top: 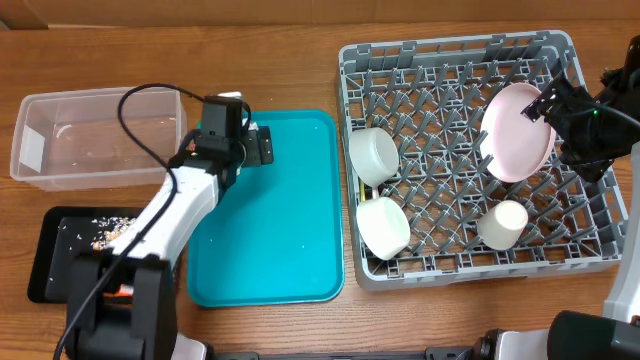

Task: Sort waste into correct bins and load items into the dishwasher rack
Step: 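Reach the left gripper to the white tissue and grasp it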

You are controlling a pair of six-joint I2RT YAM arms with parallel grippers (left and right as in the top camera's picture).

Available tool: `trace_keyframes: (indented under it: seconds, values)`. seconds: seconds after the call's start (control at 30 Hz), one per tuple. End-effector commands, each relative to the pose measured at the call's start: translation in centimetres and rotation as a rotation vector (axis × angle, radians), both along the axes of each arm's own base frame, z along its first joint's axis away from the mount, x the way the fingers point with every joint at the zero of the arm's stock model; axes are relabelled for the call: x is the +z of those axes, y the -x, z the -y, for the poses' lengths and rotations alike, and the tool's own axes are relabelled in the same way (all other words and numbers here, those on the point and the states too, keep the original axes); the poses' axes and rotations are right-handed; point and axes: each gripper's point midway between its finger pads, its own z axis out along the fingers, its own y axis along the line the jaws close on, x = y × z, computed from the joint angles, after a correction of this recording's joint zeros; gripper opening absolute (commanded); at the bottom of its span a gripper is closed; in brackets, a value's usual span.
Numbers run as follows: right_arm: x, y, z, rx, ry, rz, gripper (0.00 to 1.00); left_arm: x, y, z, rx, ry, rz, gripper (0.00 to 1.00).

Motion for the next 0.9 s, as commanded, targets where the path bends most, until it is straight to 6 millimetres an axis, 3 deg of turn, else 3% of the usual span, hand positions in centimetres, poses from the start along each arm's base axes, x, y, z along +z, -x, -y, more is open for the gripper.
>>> trace_keyframes:
  seconds: [0.0,0.17,0.23,0.3,0.37,0.53,0.63,0.67,0.77,0.87]
  values:
    - [0.4,0.1,0.2,0.0,0.017,0.016,1.0,-1.8,-0.7,1.0,-0.064,0.005,-0.028,0.87]
    - [0.4,0.1,0.2,0.0,0.017,0.016,1.0,-4.1,-1.2,1.0,-0.059,0.002,-0.05,0.75]
    - [0.4,0.1,0.2,0.0,0.017,0.016,1.0,-4.2,-1.7,1.1,-0.059,0.005,-0.034,0.74]
    - [0.4,0.1,0.2,0.0,0.017,0.016,1.0,-4.0,-2.0,1.2,-0.059,0.007,-0.017,0.66]
    - [0.4,0.1,0.2,0.0,0.017,0.016,1.0,-3.9,-2.2,1.2,-0.06,0.007,-0.007,0.56]
    - [0.4,0.1,0.2,0.0,0.017,0.016,1.0,-4.3,-1.6,1.4,-0.092,-0.002,-0.038,0.18]
    - [0.4,0.1,0.2,0.0,0.017,0.016,1.0,-4.3,-0.7,1.7,-0.124,0.002,-0.07,0.08]
    - [0.4,0.1,0.2,0.0,0.017,0.016,1.0,-4.0,-0.6,1.2,-0.111,-0.02,-0.072,0.13]
    - [0.4,0.1,0.2,0.0,0.017,0.016,1.0,-2.6,-1.0,0.5,-0.085,-0.05,-0.034,0.46]
    - [0.4,0.1,0.2,0.0,0.017,0.016,1.0,-2.0,-1.7,0.5,-0.077,-0.052,0.005,0.61]
